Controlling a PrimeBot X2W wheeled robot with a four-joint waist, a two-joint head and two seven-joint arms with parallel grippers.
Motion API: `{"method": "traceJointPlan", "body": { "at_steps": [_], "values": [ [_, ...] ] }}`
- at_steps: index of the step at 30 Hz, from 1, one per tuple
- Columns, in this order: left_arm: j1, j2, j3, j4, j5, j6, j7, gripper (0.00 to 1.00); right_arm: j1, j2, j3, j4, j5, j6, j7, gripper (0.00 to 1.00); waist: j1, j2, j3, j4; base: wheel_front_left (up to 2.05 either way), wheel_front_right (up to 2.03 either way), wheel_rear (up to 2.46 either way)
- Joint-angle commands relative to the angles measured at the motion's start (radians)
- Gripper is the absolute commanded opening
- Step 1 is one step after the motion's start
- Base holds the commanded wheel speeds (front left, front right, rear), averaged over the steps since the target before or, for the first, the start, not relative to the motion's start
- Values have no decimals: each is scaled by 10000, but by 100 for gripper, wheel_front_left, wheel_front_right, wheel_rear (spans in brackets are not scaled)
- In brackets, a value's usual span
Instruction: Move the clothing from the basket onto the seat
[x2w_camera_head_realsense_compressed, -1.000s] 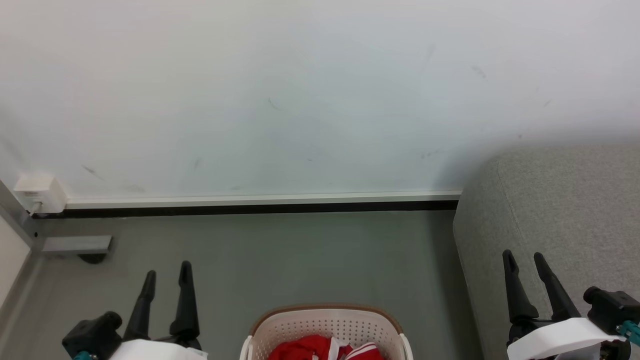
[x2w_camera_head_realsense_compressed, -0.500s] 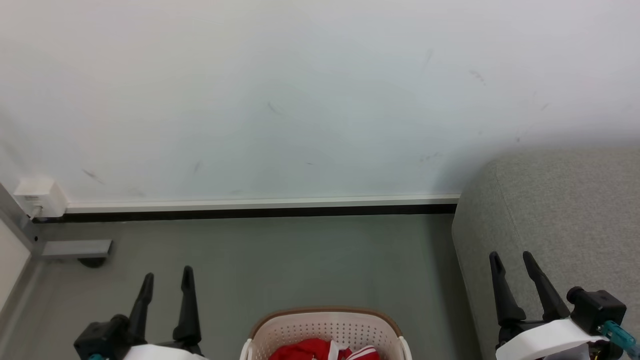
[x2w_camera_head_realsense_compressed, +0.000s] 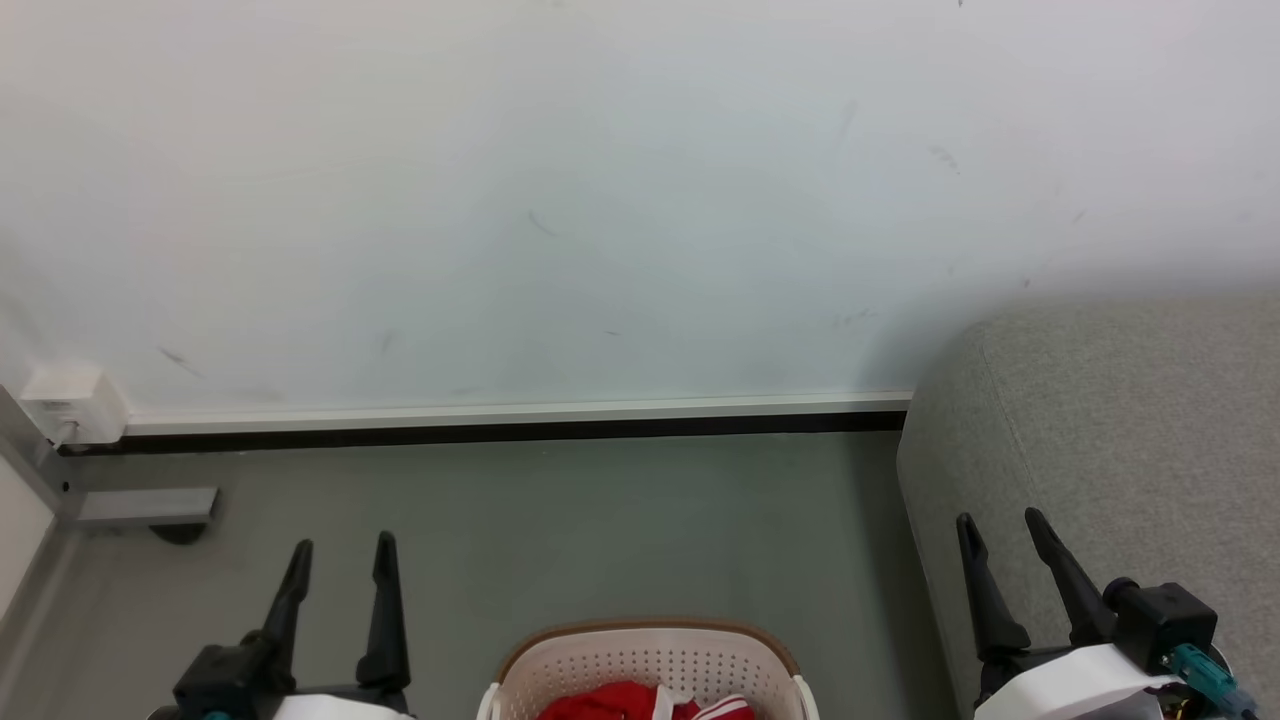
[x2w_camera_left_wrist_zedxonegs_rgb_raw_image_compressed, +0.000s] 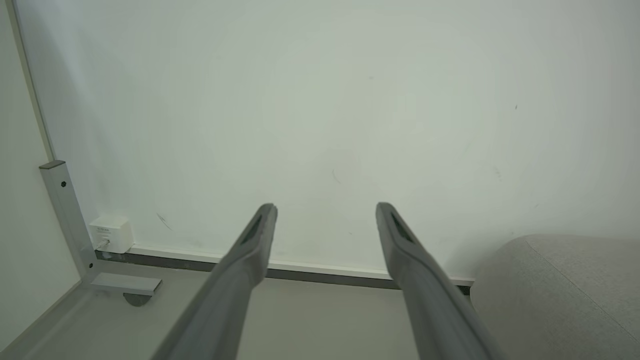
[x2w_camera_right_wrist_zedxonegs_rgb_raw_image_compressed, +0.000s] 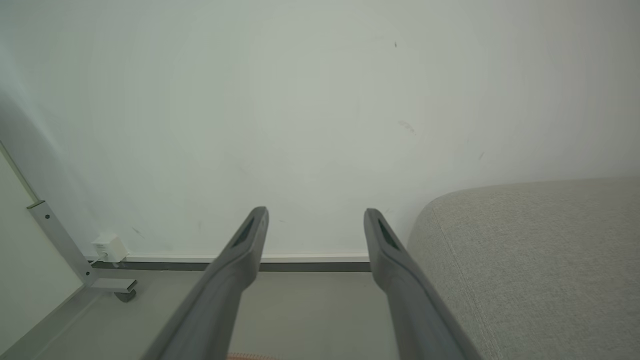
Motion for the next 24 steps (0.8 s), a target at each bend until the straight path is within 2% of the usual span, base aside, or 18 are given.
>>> {"method": "traceJointPlan", "body": {
  "at_steps": [1,10,24],
  "values": [
    [55,73,9,0,267,45,-42,100,-160,11,-15,57,-219,-19,-56,100,0,0,-2,-6,0,0,0],
    [89,77,-32,2,874,52,-205,100,-214,97,-9,197,-795,-21,-91,100,0,0,-29,-56,0,0,0],
    [107,76,-77,38,636,96,-186,100,-179,100,27,174,-650,-21,-89,100,0,0,-12,-71,0,0,0]
  ]
}}
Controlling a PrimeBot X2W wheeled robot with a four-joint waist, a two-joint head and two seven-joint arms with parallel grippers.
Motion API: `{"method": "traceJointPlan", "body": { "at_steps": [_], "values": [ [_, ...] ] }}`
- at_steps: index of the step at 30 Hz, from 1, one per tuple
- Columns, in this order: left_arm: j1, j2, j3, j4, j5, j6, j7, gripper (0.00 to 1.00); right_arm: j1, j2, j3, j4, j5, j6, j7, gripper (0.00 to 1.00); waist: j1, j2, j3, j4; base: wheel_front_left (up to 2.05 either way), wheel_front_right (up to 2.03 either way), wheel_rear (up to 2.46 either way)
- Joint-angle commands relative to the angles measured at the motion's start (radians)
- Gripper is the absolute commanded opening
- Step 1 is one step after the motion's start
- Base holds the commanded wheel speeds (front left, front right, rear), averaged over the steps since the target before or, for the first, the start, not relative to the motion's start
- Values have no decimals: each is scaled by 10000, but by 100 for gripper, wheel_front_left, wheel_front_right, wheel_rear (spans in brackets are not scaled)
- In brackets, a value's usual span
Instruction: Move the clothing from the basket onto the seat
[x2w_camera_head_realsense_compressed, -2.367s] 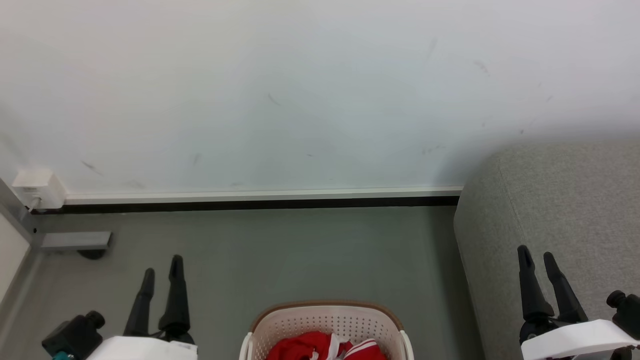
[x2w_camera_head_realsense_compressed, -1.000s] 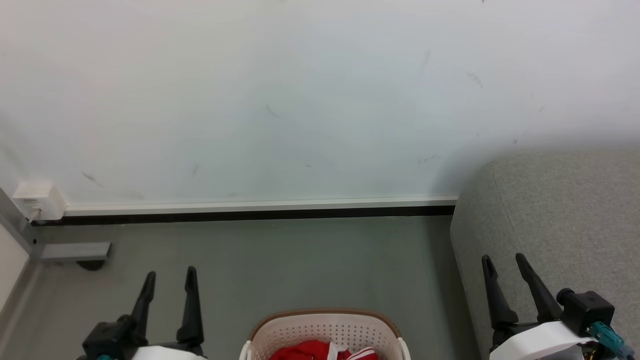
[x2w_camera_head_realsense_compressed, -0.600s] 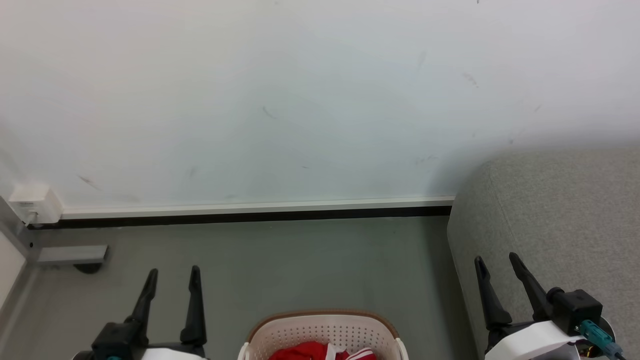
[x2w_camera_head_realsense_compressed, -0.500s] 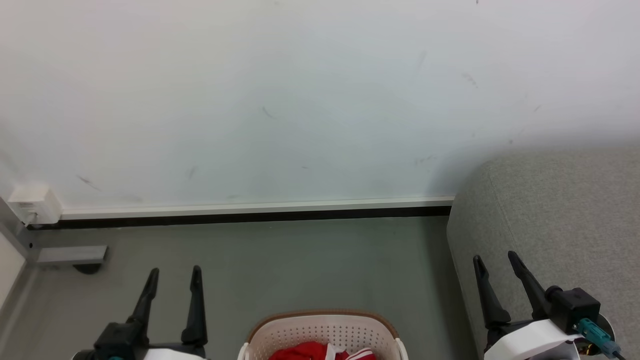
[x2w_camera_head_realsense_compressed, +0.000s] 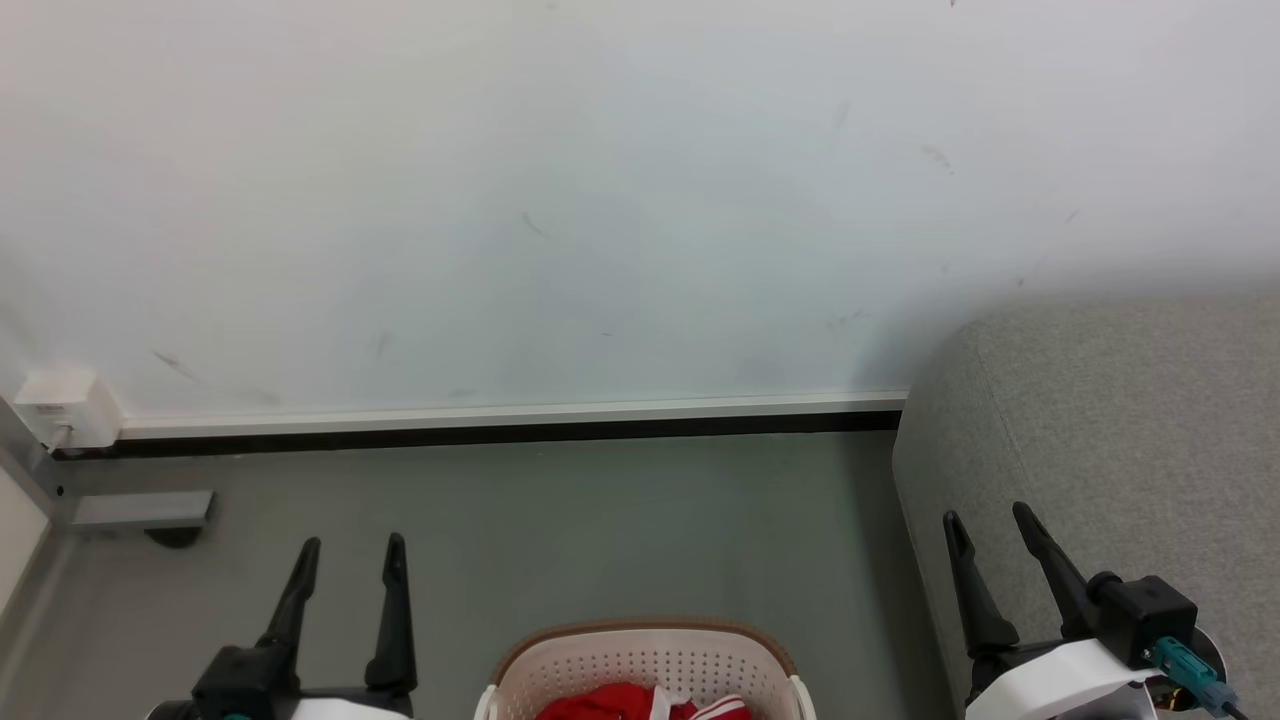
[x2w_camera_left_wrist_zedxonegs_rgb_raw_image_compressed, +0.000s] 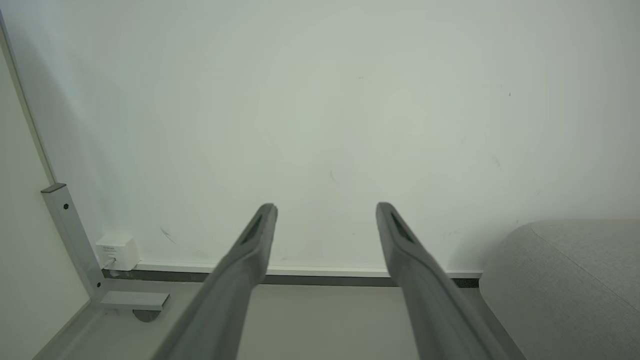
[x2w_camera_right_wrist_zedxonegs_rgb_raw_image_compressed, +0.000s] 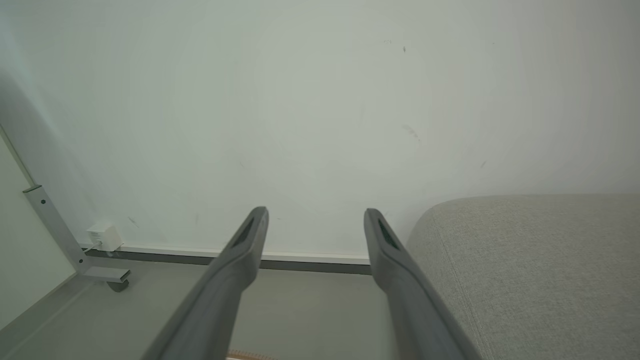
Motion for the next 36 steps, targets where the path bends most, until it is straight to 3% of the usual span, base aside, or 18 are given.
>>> {"method": "traceJointPlan", "body": {
  "at_steps": [1,25,36],
  "values": [
    [101,66,2,16,-100,24,-7,100,-15,3,9,15,-7,-21,-72,100,0,0,1,1,0,0,0],
    [79,65,-12,44,-212,56,-7,100,-45,-19,10,-36,35,-21,-72,100,0,0,103,-48,0,0,0],
    [-119,63,-83,59,-256,-9,-6,100,-232,-131,72,-162,18,-21,-73,100,0,0,326,-505,0,0,0]
  ]
}}
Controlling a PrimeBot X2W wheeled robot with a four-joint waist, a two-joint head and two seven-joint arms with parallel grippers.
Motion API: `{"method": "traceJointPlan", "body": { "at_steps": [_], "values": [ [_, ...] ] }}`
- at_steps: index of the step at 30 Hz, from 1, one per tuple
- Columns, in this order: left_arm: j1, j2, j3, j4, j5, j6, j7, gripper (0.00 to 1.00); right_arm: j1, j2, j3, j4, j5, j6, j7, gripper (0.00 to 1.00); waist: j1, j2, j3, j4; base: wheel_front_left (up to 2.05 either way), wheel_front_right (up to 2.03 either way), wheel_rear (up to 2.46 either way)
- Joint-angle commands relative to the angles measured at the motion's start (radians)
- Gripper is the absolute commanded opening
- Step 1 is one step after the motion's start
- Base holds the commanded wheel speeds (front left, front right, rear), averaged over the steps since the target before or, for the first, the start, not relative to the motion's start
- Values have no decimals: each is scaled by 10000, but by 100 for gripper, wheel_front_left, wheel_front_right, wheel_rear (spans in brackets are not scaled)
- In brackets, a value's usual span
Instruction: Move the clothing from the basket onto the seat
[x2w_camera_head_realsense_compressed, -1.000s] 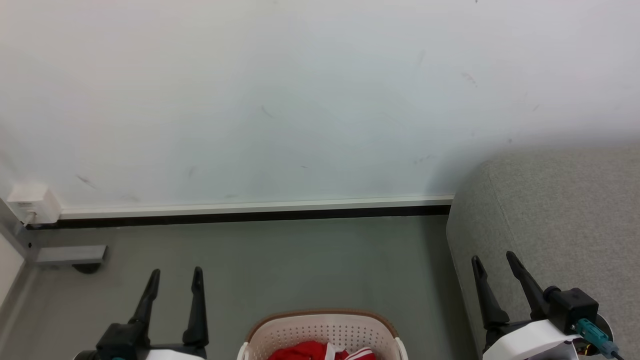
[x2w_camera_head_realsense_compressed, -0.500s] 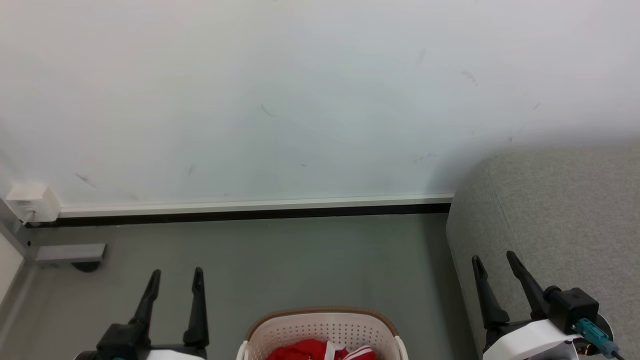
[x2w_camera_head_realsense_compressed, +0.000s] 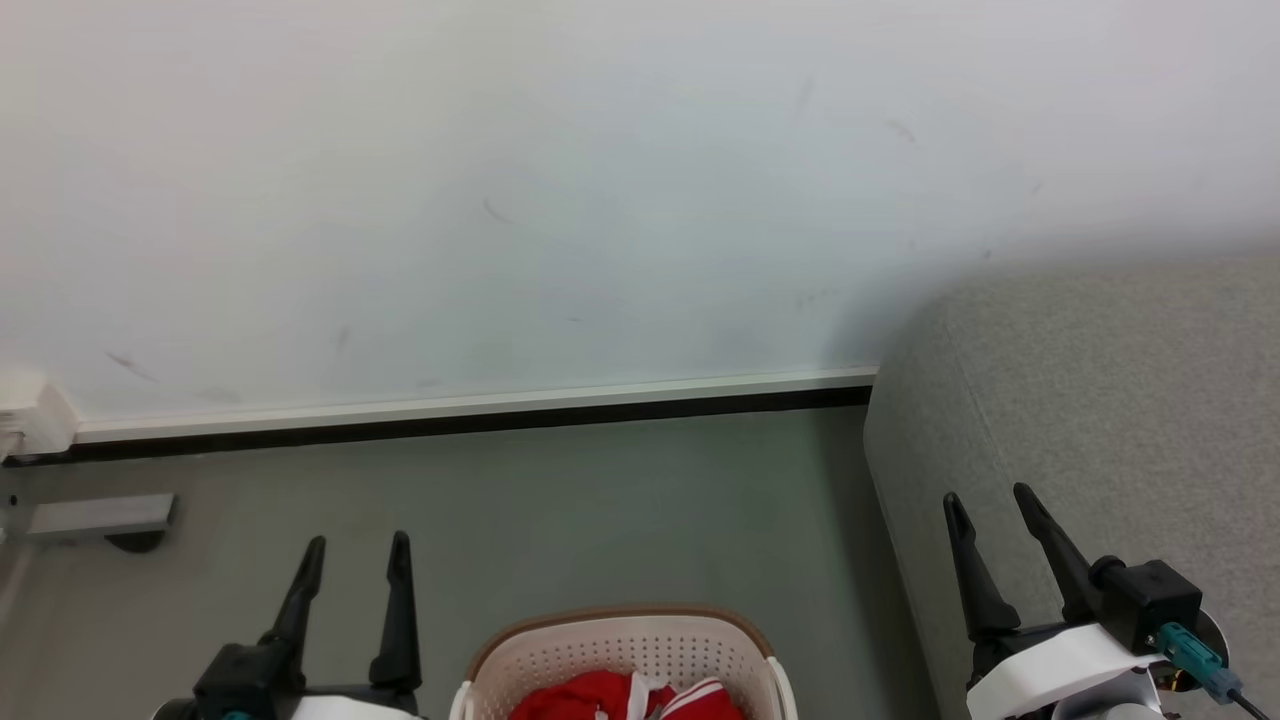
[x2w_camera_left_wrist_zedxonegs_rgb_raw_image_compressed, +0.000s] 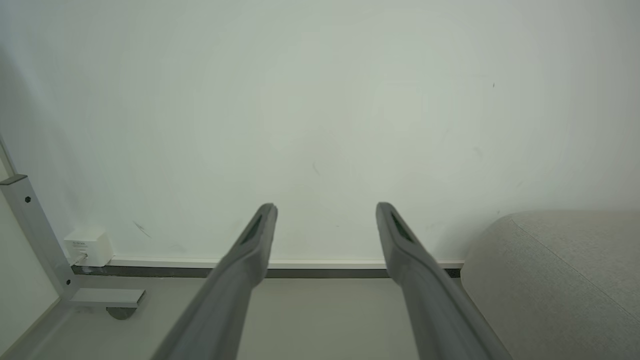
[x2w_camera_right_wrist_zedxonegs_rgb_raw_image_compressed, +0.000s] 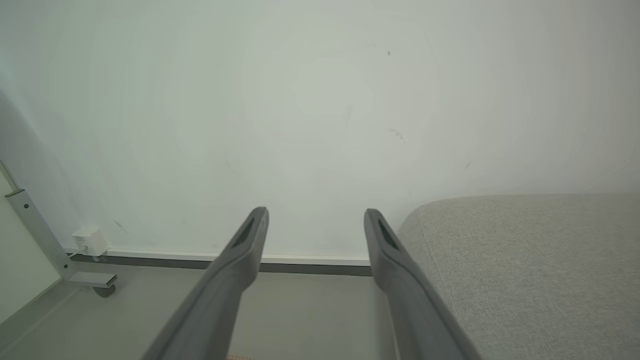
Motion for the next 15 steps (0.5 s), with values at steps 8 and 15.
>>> {"method": "traceJointPlan", "body": {
  "at_steps": [8,15],
  "values": [
    [-173,60,-18,107,-119,-67,-4,100,-67,-58,10,-274,29,-21,-60,100,0,0,421,-447,0,0,0],
    [-559,58,-90,262,-75,-178,-4,100,-277,-77,-98,-639,125,-21,-51,100,0,0,1097,-792,0,0,0]
  ]
}}
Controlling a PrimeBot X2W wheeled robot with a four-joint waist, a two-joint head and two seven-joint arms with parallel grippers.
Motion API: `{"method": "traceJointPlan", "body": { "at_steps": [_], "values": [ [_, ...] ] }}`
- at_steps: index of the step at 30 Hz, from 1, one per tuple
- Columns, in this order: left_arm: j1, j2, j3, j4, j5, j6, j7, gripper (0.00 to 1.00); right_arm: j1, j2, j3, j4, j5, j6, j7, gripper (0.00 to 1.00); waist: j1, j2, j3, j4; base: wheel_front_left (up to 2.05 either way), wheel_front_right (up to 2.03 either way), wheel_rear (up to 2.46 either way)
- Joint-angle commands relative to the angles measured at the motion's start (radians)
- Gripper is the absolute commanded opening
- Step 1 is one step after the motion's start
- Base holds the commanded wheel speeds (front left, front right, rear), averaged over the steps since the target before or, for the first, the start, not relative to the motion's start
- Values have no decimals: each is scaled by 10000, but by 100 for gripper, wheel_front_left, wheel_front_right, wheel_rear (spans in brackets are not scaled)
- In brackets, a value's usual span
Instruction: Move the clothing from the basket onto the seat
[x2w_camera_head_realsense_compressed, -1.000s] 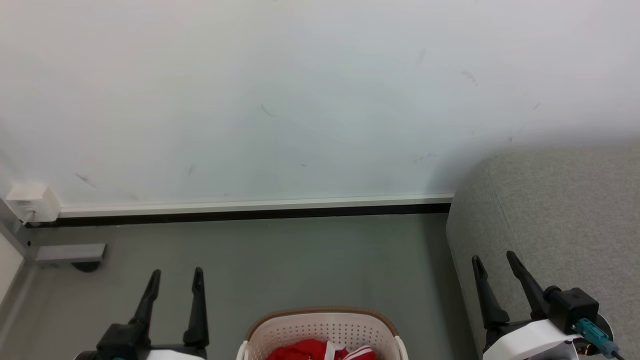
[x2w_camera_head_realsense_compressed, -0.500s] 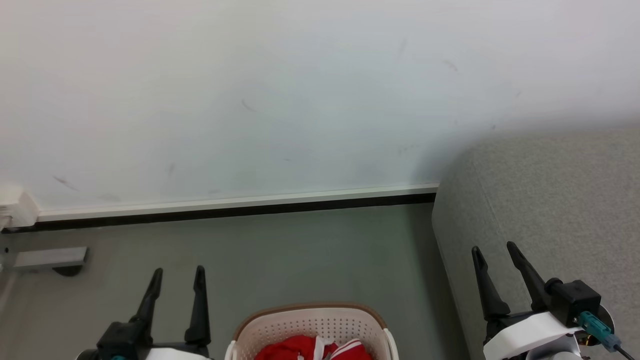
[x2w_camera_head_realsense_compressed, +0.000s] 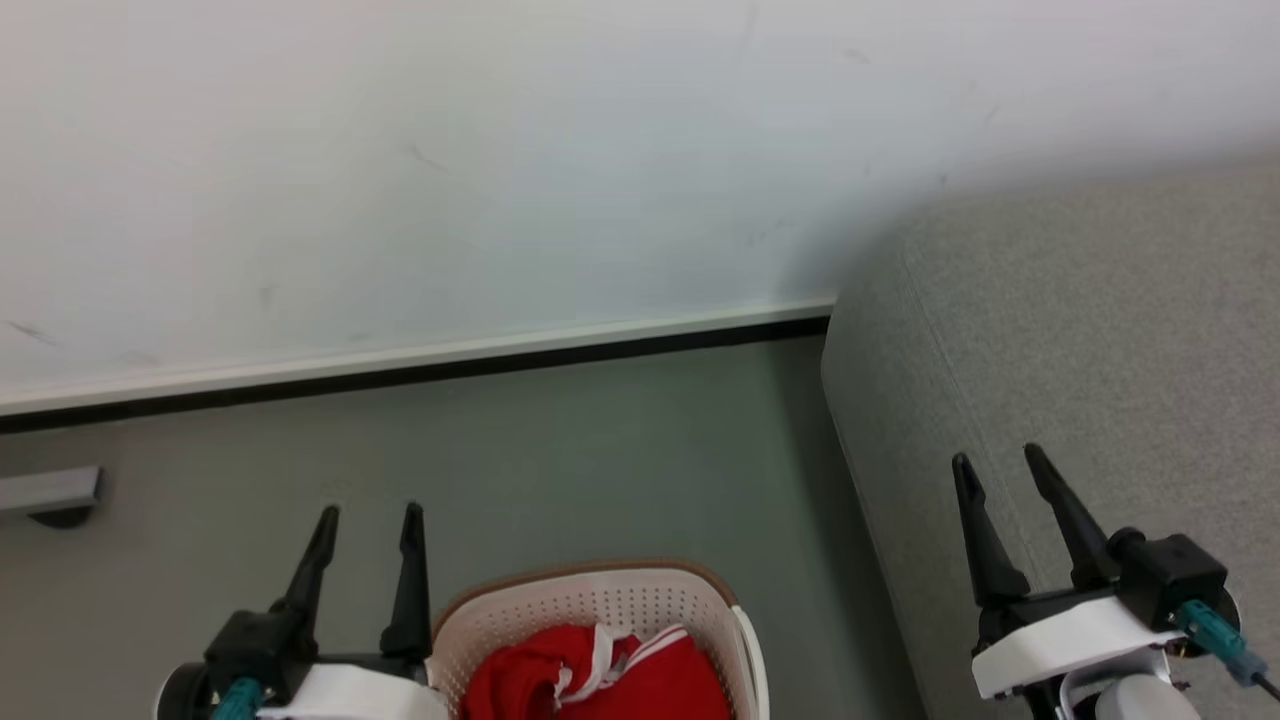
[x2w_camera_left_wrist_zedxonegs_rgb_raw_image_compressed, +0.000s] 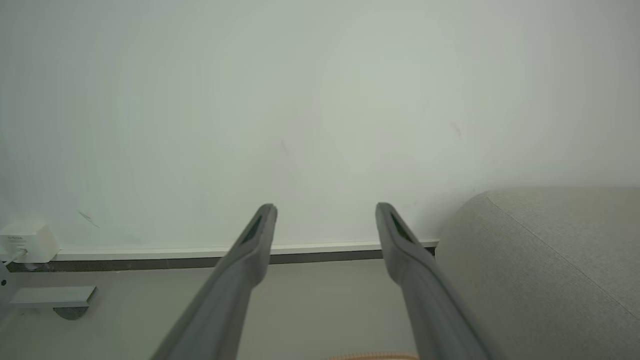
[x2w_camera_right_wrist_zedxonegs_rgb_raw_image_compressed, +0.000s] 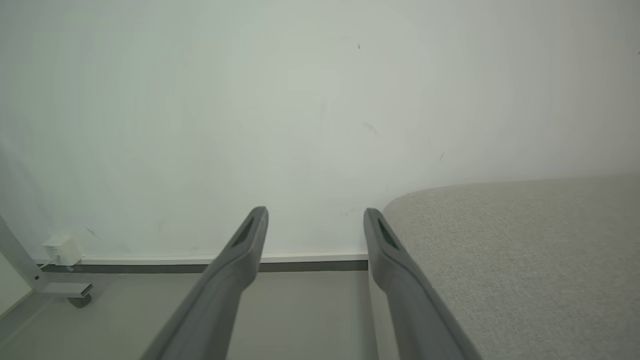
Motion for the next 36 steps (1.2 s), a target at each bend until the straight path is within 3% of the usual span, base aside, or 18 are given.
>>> {"method": "traceJointPlan", "body": {
  "at_steps": [1,21,30,36],
  "values": [
    [-105,58,12,41,7,-19,-4,100,-157,-44,-32,-67,28,-21,-24,100,-1,-1,240,-138,0,0,0],
    [-2118,92,287,1633,246,-516,-3,100,-991,264,-720,-1569,2,-21,-24,100,-1,-1,2752,-627,0,0,0],
    [-3149,224,33,3849,93,-973,-3,100,-1370,406,-899,-1967,11,-21,-24,100,-1,-1,3559,-977,0,0,0],
    [-4150,334,-230,5784,29,-1132,649,100,-1594,454,-927,-2194,36,-21,-24,100,-1,-1,4161,-1235,0,0,0]
  ]
}}
